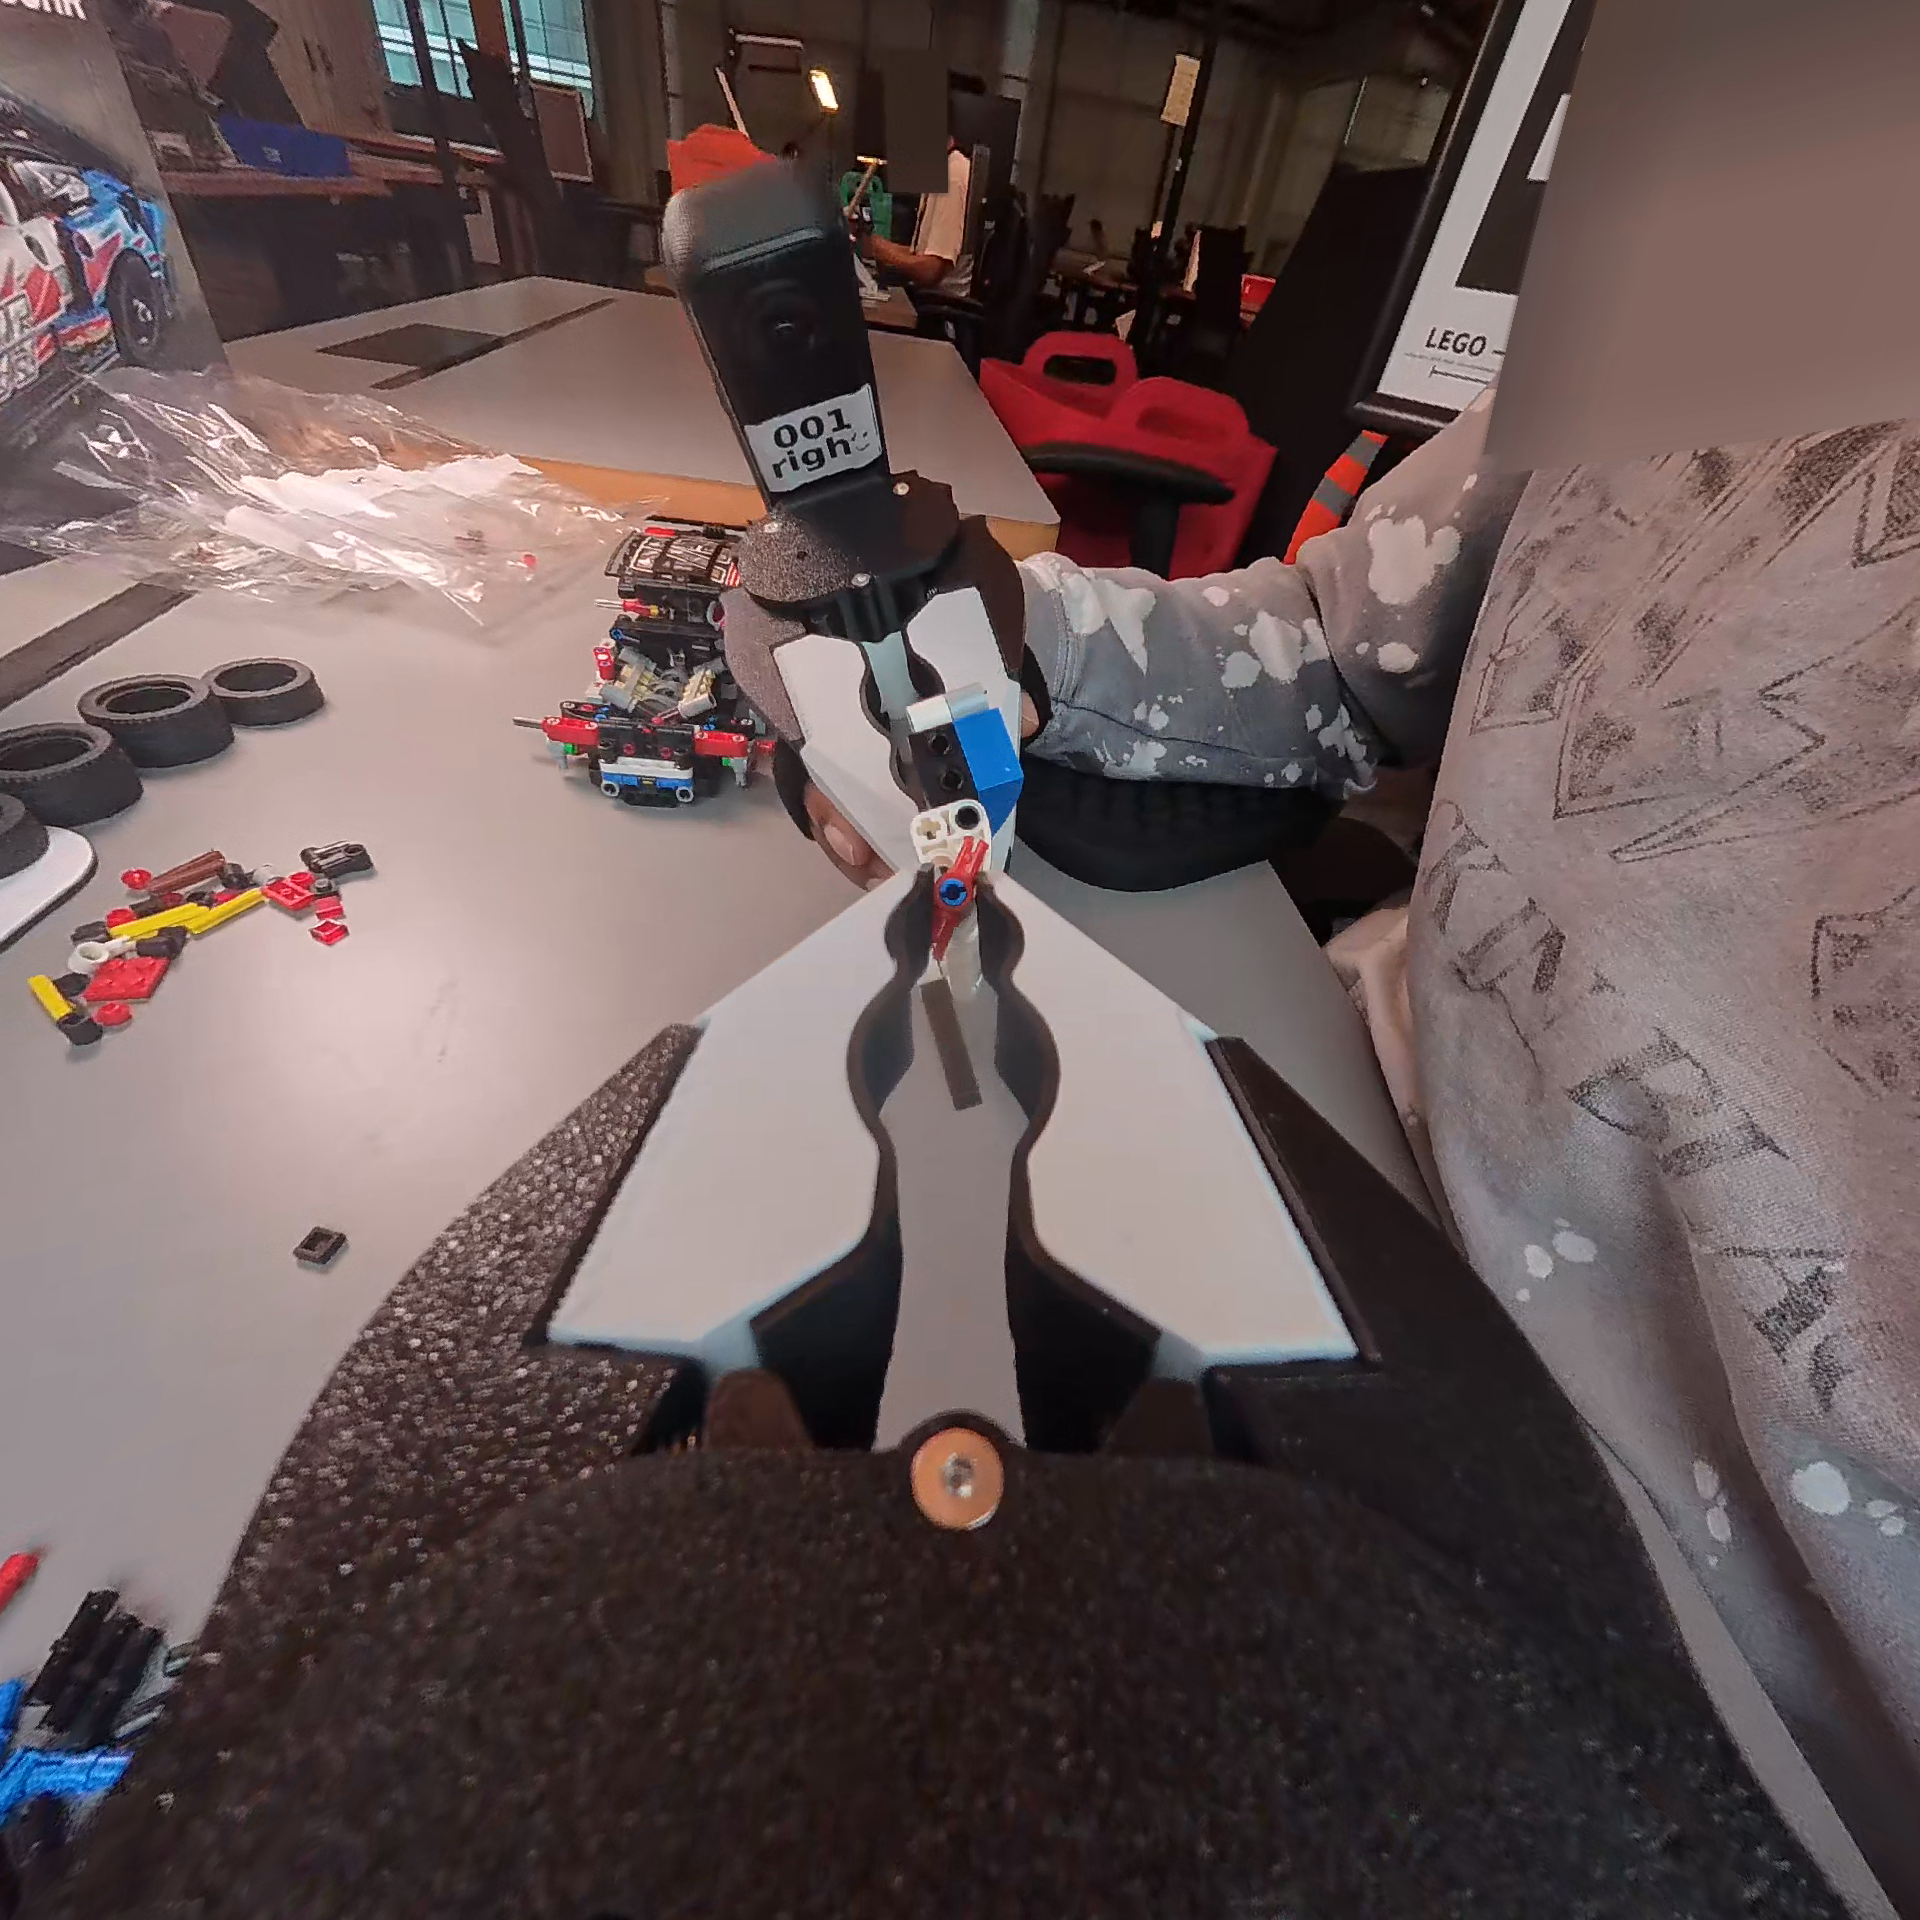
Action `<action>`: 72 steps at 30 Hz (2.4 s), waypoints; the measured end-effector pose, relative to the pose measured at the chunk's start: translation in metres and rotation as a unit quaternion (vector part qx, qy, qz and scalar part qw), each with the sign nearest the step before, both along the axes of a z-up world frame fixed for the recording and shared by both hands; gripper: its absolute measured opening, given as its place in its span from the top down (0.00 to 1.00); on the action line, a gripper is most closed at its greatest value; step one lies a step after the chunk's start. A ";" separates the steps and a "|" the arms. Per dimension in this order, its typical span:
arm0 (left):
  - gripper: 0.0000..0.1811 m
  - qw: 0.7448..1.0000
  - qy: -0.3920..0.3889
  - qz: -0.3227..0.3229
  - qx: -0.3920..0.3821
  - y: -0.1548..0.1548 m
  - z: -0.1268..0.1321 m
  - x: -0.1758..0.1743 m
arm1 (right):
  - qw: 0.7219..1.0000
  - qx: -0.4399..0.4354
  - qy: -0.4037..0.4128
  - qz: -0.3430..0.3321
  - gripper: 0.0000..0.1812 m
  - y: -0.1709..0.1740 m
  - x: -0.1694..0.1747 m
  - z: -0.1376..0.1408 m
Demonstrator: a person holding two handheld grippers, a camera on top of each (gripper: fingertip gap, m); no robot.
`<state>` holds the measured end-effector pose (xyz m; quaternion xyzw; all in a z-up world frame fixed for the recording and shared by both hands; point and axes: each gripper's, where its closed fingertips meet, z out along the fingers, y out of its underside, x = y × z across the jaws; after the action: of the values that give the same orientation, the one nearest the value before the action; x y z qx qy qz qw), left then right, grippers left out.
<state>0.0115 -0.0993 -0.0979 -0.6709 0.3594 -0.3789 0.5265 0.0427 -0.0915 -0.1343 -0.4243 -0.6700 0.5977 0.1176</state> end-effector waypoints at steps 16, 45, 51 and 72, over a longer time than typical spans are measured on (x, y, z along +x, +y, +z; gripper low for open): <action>0.98 0.999 -0.021 -0.028 0.007 -0.004 0.002 0.024 | 0.987 0.130 0.083 -0.042 0.91 -0.019 -0.022 0.012; 0.77 0.933 0.120 0.339 -0.031 0.074 -0.043 -0.104 | 0.980 0.052 0.110 -0.157 0.90 0.036 -0.024 0.033; 0.83 0.993 -0.044 0.104 -0.017 0.035 0.001 -0.001 | 0.985 0.023 0.105 -0.133 0.90 0.027 -0.024 0.030; 0.99 0.999 -0.025 0.042 0.001 0.013 0.011 0.025 | 0.988 0.064 0.115 -0.082 0.91 -0.005 -0.025 0.027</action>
<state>0.0367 -0.0866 -0.0873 -0.6756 0.3179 -0.3722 0.5513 0.0179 -0.0969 -0.1071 -0.3979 -0.6516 0.5868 0.2696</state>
